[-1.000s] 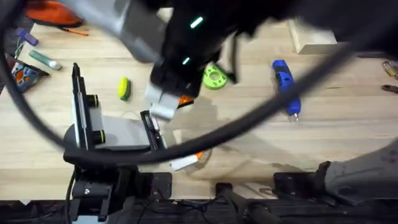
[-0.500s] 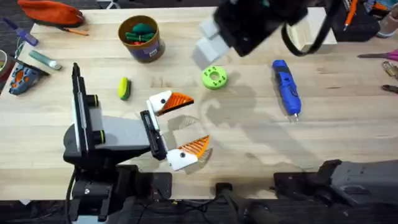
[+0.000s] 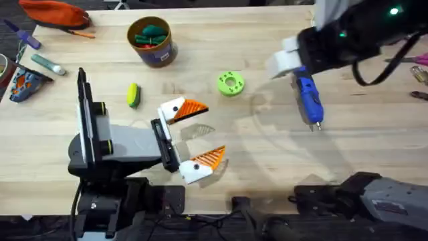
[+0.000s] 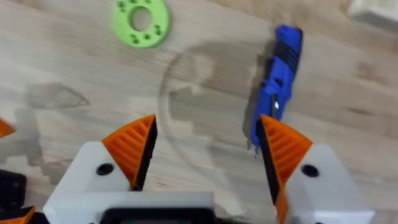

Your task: Pick up the gripper from the table and insert it into the empty holder that is missing its gripper. Then pick up a screw, insert it into the mounting hole, and use the screwdriver to tighten it. Finally, clean up the table by picking up the vegetable and placing it into the bucket.

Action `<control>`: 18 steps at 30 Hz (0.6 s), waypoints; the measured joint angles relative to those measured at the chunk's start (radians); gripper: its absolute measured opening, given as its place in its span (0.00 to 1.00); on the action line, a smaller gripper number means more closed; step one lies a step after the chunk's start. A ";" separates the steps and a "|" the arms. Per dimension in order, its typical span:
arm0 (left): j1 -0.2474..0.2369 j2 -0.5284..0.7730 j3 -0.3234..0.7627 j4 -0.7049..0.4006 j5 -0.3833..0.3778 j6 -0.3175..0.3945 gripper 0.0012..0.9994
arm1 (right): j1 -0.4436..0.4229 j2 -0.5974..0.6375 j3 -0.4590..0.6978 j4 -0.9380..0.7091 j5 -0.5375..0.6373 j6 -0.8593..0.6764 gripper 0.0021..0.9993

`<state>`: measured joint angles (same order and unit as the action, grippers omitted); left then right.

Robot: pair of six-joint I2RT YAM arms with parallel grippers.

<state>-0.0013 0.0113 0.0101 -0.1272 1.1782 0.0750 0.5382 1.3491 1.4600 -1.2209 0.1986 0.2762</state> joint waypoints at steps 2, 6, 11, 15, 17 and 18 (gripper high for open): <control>0.000 0.000 0.000 0.000 0.000 0.000 0.99 | -0.045 0.000 -0.006 -0.020 0.000 0.014 0.91; 0.000 0.000 0.000 0.000 0.000 0.000 0.99 | -0.148 0.000 -0.008 -0.046 0.015 0.042 0.91; 0.000 0.000 0.000 0.000 0.000 0.000 0.99 | -0.271 0.020 -0.008 -0.073 0.022 0.058 0.94; 0.000 0.000 0.000 0.000 0.000 0.000 0.99 | -0.305 0.075 -0.009 -0.084 0.022 0.061 0.95; 0.000 0.000 0.000 0.000 0.000 0.000 0.99 | -0.305 0.098 -0.018 -0.062 0.022 0.061 0.95; 0.000 0.000 0.000 0.000 0.000 0.000 0.99 | -0.305 0.105 -0.032 -0.035 0.022 0.061 0.95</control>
<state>-0.0013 0.0113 0.0101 -0.1272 1.1782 0.0753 0.2329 1.4542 1.4279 -1.2563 0.2204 0.3374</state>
